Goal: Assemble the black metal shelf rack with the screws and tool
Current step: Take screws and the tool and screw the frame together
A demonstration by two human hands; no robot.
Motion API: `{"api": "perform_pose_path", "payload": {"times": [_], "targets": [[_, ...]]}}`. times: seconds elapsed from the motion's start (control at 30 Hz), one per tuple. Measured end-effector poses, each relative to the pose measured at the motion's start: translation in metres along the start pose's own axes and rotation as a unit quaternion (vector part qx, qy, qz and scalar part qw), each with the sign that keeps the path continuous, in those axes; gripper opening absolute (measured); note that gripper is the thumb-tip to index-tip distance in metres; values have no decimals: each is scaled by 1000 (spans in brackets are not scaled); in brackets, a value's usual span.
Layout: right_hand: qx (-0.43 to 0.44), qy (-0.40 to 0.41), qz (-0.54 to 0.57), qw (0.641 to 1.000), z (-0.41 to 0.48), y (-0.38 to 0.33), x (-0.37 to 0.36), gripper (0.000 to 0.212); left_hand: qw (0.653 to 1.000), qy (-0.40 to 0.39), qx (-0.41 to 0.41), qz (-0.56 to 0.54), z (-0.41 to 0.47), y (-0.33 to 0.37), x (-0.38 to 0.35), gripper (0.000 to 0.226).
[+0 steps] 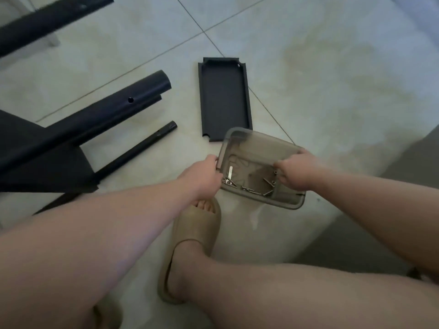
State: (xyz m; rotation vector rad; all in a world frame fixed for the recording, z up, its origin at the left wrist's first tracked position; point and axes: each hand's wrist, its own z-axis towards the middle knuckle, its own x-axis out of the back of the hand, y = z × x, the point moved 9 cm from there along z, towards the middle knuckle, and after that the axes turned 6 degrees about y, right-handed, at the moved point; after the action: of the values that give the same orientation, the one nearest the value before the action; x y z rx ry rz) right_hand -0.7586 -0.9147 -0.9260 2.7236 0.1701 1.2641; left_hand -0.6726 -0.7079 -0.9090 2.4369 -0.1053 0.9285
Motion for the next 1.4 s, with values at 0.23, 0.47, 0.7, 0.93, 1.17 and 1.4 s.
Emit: {"api": "perform_pose_path", "payload": {"times": [0.23, 0.47, 0.7, 0.93, 1.17, 1.4], "targets": [[-15, -33, 34, 999, 32, -10, -40, 29, 991, -25, 16, -132, 12, -3, -15, 21], [-59, -43, 138, 988, 47, -8, -58, 36, 988, -39, 0, -151, 14, 3, -17, 18], [-105, -24, 208, 972, 29, -2, -33, 21, 996, -38, 11, -75, -3, 0, -5, 40], [-142, 43, 311, 939, -12, 3, 64, 16, 995, -82, -7, 58, -54, 4, 40, 45], [-101, 139, 401, 900, -84, -39, 188, 18, 997, 9, -33, 74, -138, 1, 127, 32], [-10, 243, 468, 850, -144, -133, 307, 35, 997, 63, -33, -43, -221, -42, 188, 23]]}}
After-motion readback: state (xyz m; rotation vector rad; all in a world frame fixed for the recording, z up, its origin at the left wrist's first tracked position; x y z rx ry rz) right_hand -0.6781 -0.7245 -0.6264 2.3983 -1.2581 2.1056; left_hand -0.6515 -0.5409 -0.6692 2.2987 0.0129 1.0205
